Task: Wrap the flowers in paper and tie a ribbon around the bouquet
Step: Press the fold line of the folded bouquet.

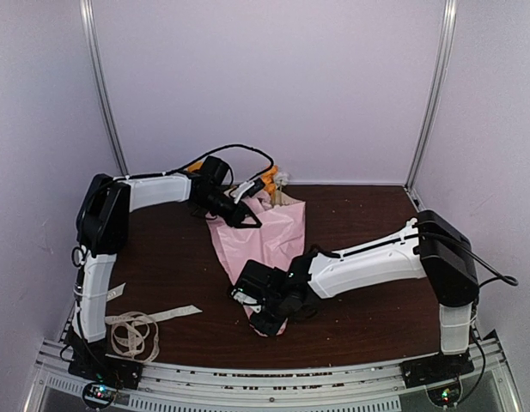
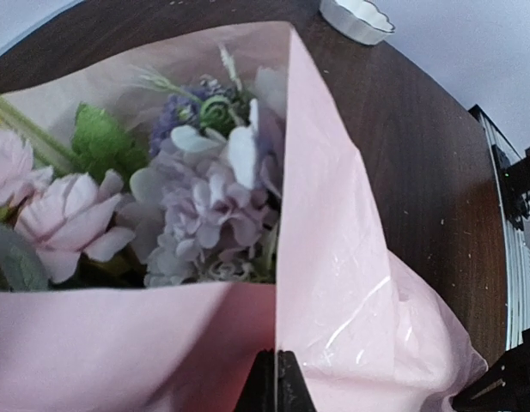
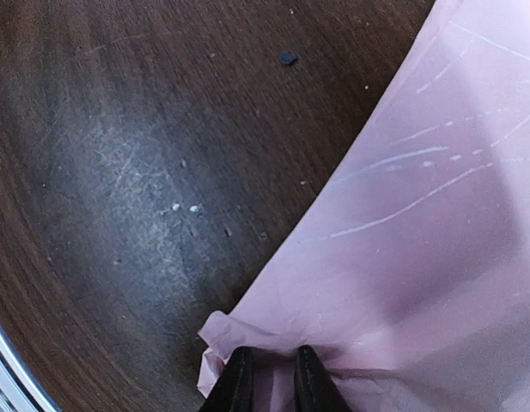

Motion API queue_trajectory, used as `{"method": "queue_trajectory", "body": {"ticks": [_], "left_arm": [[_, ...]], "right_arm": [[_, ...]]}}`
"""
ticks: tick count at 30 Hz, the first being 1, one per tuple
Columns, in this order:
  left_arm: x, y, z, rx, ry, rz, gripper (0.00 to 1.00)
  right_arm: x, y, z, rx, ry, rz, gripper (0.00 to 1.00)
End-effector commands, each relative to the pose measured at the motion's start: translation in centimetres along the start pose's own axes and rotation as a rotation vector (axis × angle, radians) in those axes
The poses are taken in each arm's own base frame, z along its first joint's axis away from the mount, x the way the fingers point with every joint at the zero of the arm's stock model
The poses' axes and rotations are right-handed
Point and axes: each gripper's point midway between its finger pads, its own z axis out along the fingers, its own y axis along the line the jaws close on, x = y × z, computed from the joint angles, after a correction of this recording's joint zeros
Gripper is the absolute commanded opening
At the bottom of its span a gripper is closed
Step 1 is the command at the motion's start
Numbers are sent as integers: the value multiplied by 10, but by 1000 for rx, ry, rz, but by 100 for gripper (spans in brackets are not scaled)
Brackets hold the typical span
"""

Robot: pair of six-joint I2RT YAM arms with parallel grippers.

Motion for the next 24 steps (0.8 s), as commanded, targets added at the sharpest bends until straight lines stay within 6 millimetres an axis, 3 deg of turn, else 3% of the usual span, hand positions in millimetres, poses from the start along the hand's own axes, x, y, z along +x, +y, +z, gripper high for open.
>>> {"method": "queue_trajectory", "body": {"ticks": [1, 10, 13, 16, 18, 20, 24], "left_arm": [[-34, 40, -30, -163, -132, -10, 0], [14, 72, -9, -271, -34, -76, 0], [20, 76, -6, -284, -24, -79, 0], [25, 75, -3, -275, -26, -80, 0], [27, 74, -2, -267, -26, -80, 0], [30, 74, 0, -261, -25, -82, 0], [32, 72, 1, -253, -23, -80, 0]], "right_arm": [[56, -7, 21, 68, 200, -55, 16], [50, -6, 12, 64, 181, -49, 18], [25, -6, -11, 56, 85, -11, 24], [-13, -13, -52, 2, -84, 93, 35], [-31, -28, -74, -36, -186, 203, 46], [-40, -56, -89, -64, -267, 362, 55], [-26, -116, -83, -142, -309, 719, 72]]}}
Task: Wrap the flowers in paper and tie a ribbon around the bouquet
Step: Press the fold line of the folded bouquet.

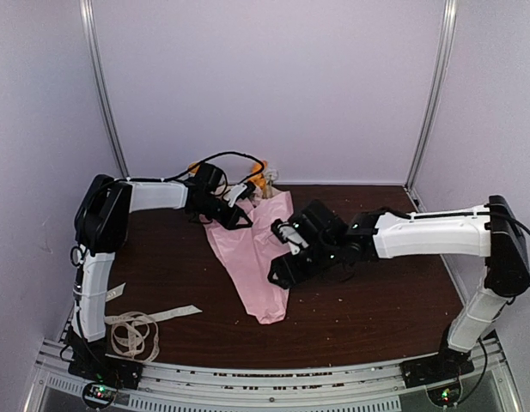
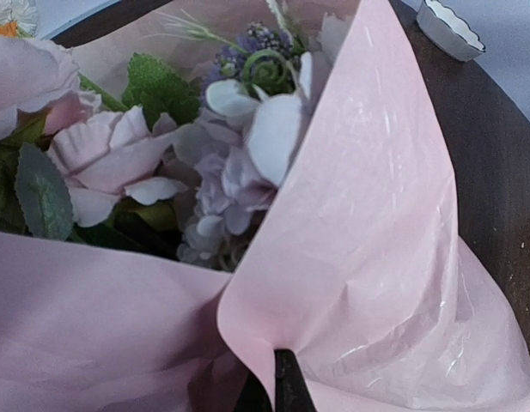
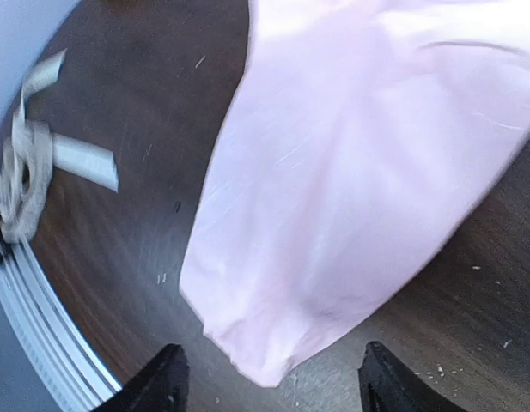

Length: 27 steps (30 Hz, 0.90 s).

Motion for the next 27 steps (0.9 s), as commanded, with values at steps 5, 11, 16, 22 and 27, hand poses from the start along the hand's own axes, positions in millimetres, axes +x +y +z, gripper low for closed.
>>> {"method": "queue_trajectory", "body": {"ticks": [5, 11, 16, 22, 27], "left_arm": [[10, 17, 5, -41, -2, 2, 0], [13, 16, 6, -36, 3, -2, 0], [17, 16, 6, -38, 11, -4, 0], [19, 16, 6, -39, 14, -4, 0], [15, 16, 3, -45, 5, 4, 0]], "right_arm": [[-14, -63, 24, -171, -59, 528, 80], [-18, -52, 55, -276, -29, 563, 83], [-18, -50, 69, -316, -39, 592, 83], [-16, -50, 81, -325, -29, 613, 59], [-13, -50, 83, -319, -14, 624, 17]]}}
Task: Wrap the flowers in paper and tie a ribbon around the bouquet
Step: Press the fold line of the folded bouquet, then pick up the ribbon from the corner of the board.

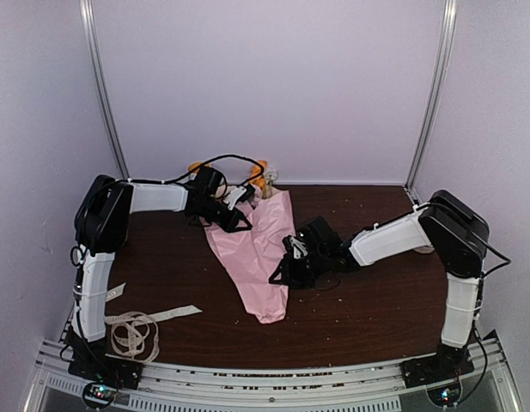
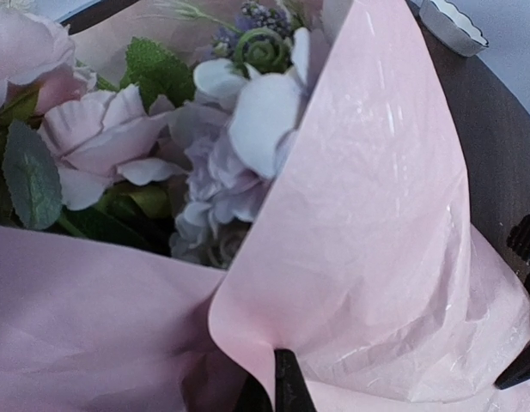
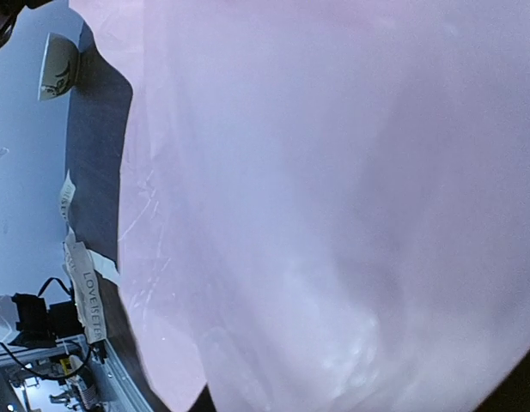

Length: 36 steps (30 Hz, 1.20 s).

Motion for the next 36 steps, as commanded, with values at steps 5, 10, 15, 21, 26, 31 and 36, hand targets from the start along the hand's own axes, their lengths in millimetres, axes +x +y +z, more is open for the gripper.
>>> {"method": "queue_trajectory", "body": {"ticks": [5, 10, 15, 21, 26, 31, 36], "left_arm": [[-14, 12, -17, -48, -23, 4, 7], [-61, -6, -75, -109, -98, 40, 48], [-24, -20, -141, -288, 41, -132, 53], [108, -67, -169, -353, 342, -338, 53], [198, -108, -163, -278, 594, -388, 55], [223, -115, -153, -272, 695, -383, 79], [255, -126, -142, -318, 867, -332, 78]], "right_arm": [[-3, 8, -4, -15, -8, 10, 0], [-7, 8, -9, 9, -25, 13, 0], [-6, 1, -10, 61, -25, -4, 0], [-4, 2, -8, 74, -12, -46, 0], [-8, 4, -6, 73, -21, -75, 0], [-5, 4, -4, 70, -12, -85, 0], [-3, 3, -6, 65, -12, -88, 0]]}}
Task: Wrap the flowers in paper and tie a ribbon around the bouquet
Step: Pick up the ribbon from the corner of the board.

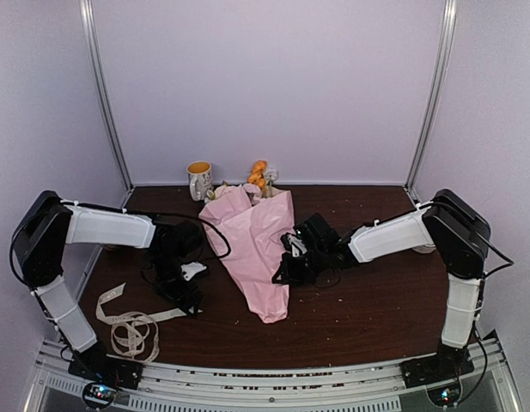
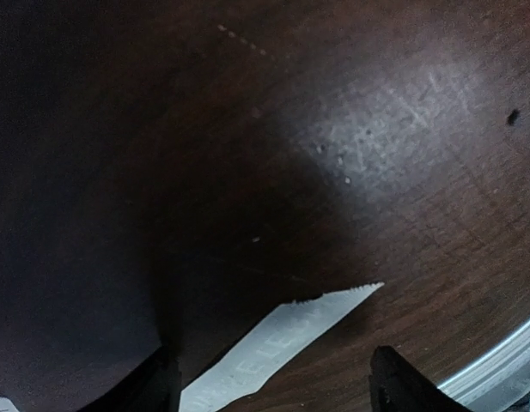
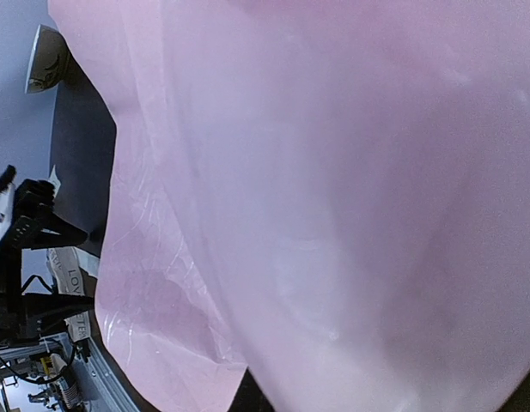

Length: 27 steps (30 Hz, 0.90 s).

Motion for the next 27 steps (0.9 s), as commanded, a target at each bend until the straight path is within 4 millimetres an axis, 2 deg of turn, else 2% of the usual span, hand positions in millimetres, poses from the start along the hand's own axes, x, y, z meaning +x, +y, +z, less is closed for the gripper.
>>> {"method": "queue_trajectory", "body": {"ticks": [1, 6, 13, 17, 19, 21, 23, 25, 27], "left_arm": [[15, -7, 19, -83, 109, 32, 77], [22, -1, 30, -141, 161, 27, 64], [12, 8, 32, -188, 118, 50, 0], [-3, 7, 26, -186, 29, 65, 0], [-14, 9, 16, -204, -33, 65, 0], [-31, 20, -6, -258, -128, 46, 0], [-54, 41, -44, -300, -255, -5, 0], [-75, 77, -98, -347, -401, -97, 0], [-91, 118, -175, -391, -593, -208, 0]], "right_arm": [[0, 2, -4, 8, -18, -30, 0], [1, 2, -3, 2, -18, -30, 0], [-1, 2, -5, 14, -27, -34, 0], [0, -1, -6, 24, -26, -31, 0], [0, -2, -7, 31, -26, -31, 0], [0, -2, -8, 33, -27, -30, 0], [0, -2, -8, 36, -26, -28, 0], [-1, -2, -8, 38, -26, -26, 0], [0, -2, -9, 41, -28, -26, 0]]}}
